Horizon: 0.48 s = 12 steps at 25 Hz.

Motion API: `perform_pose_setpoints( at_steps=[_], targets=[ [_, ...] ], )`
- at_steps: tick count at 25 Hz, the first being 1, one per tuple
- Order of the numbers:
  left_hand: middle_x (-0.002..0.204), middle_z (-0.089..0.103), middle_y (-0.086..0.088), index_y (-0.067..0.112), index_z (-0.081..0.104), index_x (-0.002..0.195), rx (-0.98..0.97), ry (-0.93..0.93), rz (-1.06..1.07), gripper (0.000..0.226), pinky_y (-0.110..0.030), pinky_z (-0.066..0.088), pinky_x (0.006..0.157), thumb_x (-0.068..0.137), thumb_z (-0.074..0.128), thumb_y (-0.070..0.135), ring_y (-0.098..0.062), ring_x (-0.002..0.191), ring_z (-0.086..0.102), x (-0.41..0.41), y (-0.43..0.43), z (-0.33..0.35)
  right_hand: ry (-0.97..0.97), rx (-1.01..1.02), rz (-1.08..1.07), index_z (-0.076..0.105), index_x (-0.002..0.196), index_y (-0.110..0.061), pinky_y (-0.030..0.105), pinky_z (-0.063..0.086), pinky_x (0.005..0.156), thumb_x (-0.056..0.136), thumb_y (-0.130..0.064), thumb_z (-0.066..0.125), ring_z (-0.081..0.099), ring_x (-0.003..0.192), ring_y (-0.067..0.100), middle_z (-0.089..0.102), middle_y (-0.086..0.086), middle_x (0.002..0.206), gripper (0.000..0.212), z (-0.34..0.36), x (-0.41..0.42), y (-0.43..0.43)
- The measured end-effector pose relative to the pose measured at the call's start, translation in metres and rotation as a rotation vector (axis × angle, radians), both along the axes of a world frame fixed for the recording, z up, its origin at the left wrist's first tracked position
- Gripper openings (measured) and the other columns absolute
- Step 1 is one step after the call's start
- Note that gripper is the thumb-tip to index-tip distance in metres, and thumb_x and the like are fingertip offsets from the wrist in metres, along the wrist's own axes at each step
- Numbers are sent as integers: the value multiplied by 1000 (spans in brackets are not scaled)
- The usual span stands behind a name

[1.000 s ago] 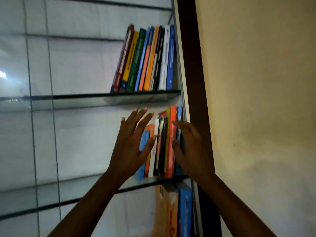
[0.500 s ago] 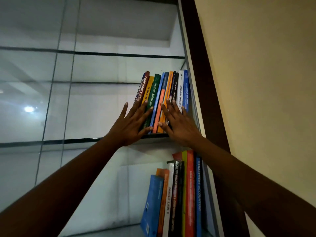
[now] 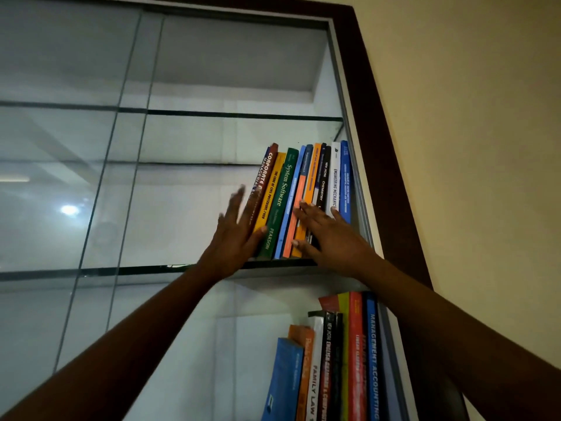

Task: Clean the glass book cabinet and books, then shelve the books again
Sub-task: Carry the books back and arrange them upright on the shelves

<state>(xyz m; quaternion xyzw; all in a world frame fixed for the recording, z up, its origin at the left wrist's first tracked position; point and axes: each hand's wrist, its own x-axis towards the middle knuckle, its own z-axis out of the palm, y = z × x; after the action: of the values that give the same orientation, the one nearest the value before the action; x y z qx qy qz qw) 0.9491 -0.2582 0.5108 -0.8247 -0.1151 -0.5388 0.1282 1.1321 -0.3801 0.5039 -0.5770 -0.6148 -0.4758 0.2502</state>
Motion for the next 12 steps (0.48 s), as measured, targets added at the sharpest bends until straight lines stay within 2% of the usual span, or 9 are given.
perform_pose_setpoints(
  at_steps=[1, 2, 3, 5, 7, 8, 9, 11, 12],
  targets=[
    [159, 4, -5, 25, 2, 150, -228, -130, -149, 68, -40, 14, 115, 95, 29, 55, -22, 145, 9, 2, -1, 0, 84, 90, 121, 26, 146, -20, 42, 23, 114, 93, -48, 41, 29, 136, 15, 27, 2, 152, 61, 0, -8, -1],
    [156, 21, -7, 26, 12, 150, -449, -184, -279, 64, -42, 27, 113, 96, 36, 49, -25, 140, 28, 2, -4, 1, 199, 182, 260, 43, 137, -18, 39, 36, 106, 94, -35, 48, 44, 123, 14, 46, 4, 140, 47, 2, -17, -1],
    [149, 37, -8, 26, 24, 147, -598, -174, -357, 58, -42, 40, 105, 95, 39, 47, -25, 128, 45, 0, -6, 3, 344, 232, 390, 54, 128, -15, 35, 44, 98, 94, -26, 52, 53, 109, 14, 56, 6, 127, 36, 5, -26, 0],
    [127, 57, -4, 26, 42, 138, -683, -103, -395, 44, -33, 54, 80, 97, 40, 41, -17, 99, 62, -6, -12, 9, 576, 237, 556, 62, 118, -10, 24, 51, 79, 94, -16, 53, 60, 90, 16, 65, 10, 111, 27, 18, -42, 6],
    [111, 59, -2, 29, 45, 133, -739, -108, -445, 35, -21, 53, 55, 99, 39, 35, -10, 80, 60, -12, -16, 15, 615, 230, 603, 63, 116, -7, 11, 46, 60, 94, -10, 51, 59, 76, 17, 68, 13, 103, 26, 31, -53, 12],
    [108, 60, -1, 33, 45, 130, -733, -132, -448, 31, -21, 54, 52, 99, 40, 33, -12, 80, 61, -15, -13, 16, 603, 227, 610, 63, 117, -7, 8, 43, 54, 94, -8, 50, 58, 72, 16, 68, 14, 103, 26, 35, -56, 14],
    [110, 62, -3, 33, 46, 128, -695, -180, -423, 29, -25, 57, 59, 99, 41, 32, -18, 83, 63, -16, -9, 17, 596, 219, 608, 62, 117, -7, 6, 42, 51, 94, -8, 49, 57, 71, 16, 67, 14, 103, 26, 38, -58, 17],
    [117, 63, -10, 23, 50, 129, -615, -347, -334, 34, -41, 55, 83, 97, 45, 34, -30, 95, 64, -23, 2, 14, 601, 203, 572, 62, 118, -8, 5, 41, 51, 94, -8, 49, 57, 75, 15, 66, 12, 107, 27, 40, -60, 21],
    [119, 62, -14, 18, 50, 130, -672, -420, -378, 38, -48, 52, 88, 96, 47, 36, -34, 98, 64, -28, 6, 13, 608, 212, 560, 62, 118, -8, 5, 42, 54, 94, -8, 49, 58, 78, 15, 66, 11, 109, 28, 40, -61, 22]
  ],
)
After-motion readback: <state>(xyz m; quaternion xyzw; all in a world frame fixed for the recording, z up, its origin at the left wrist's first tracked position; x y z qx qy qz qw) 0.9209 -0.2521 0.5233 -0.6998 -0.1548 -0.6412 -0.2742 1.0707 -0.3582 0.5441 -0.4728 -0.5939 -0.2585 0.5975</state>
